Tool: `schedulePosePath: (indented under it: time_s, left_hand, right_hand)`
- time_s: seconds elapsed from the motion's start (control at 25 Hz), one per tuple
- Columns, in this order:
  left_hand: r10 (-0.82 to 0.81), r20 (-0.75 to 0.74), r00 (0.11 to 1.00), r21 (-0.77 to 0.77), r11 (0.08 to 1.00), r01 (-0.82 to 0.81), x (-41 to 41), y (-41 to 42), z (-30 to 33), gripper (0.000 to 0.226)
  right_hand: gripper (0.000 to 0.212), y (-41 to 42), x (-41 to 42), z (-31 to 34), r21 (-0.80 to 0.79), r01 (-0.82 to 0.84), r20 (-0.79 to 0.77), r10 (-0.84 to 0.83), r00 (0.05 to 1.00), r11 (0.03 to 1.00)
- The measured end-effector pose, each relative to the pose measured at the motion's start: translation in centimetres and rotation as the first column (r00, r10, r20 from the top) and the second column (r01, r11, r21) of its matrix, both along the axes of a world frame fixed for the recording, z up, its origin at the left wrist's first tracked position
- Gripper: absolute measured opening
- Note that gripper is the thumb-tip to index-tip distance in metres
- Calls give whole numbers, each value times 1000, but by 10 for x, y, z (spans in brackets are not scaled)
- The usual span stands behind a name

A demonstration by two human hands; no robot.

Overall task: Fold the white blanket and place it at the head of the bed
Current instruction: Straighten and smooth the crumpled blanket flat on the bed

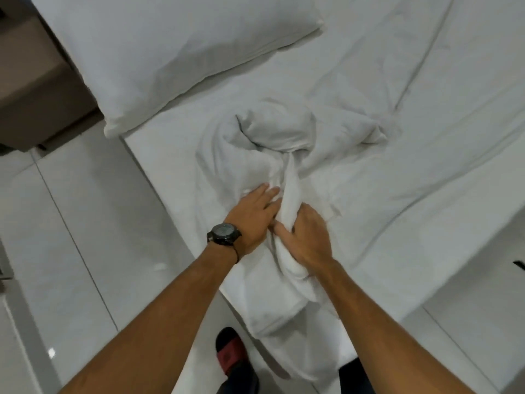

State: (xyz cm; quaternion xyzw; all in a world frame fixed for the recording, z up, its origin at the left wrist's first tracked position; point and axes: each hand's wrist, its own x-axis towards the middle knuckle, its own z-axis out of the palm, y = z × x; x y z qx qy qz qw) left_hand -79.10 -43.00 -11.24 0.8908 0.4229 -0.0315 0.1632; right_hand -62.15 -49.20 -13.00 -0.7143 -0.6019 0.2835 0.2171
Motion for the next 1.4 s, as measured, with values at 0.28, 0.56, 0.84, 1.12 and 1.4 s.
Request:
schedulePosePath:
  time_s: [0.28,0.56,0.84,1.12,1.4]
  left_hand:
    - [-77,-19,997,268,960,79,10,49,22,51]
    - [-52,-142,989,256,963,88,50,142,37,60]
    - [-54,-273,961,282,950,133,54,149,49,85]
    - [-238,-260,936,180,940,289,-25,153,85,59]
    - [-343,-254,905,302,860,410,-81,104,74,72]
  right_hand:
    - [78,-21,-33,-6,-83,148,115,-138,984,986]
    - [63,-32,-44,-26,121,233,243,-257,935,965]
    - [35,-41,-68,1,237,210,256,-270,928,948]
    - [34,-87,-186,47,162,208,288,-247,925,965]
    - [56,-112,-308,54,-14,194,181,-188,965,981]
